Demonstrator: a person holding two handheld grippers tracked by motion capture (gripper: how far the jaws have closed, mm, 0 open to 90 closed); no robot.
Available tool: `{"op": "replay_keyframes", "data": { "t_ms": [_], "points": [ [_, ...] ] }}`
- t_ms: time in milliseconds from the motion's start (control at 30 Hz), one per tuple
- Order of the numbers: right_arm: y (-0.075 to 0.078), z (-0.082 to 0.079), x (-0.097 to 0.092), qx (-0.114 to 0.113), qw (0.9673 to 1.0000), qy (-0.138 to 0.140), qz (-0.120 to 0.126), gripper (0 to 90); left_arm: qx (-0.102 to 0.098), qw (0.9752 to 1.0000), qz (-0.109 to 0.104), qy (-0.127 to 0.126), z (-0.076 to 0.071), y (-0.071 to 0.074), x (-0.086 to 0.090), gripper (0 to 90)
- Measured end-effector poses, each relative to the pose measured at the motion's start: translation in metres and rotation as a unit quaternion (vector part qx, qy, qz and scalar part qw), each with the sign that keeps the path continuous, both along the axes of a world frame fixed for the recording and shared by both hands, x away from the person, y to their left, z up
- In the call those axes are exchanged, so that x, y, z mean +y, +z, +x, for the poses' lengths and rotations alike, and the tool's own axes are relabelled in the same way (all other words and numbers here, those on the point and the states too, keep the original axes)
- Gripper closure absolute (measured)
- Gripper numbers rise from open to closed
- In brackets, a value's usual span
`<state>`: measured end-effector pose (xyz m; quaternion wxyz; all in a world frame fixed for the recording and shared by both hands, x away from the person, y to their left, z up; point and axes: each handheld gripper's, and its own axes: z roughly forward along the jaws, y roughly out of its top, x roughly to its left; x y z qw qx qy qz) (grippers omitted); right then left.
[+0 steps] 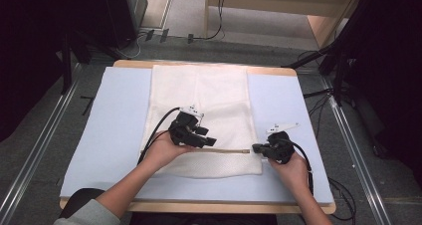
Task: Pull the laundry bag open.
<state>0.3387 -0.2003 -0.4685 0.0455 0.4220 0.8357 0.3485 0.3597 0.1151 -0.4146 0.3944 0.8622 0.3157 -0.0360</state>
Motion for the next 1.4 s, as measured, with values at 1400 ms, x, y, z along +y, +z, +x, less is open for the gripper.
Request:
{"op": "replay_keyframes", "data": {
  "t_ms": [1400],
  "points": [
    [-0.003,-0.002,0.001,-0.004,0.9999,-0.010,0.009,90.0,0.036,0.9983,0.028,-0.036,0.000,-0.031,-0.078,78.3]
  ]
}}
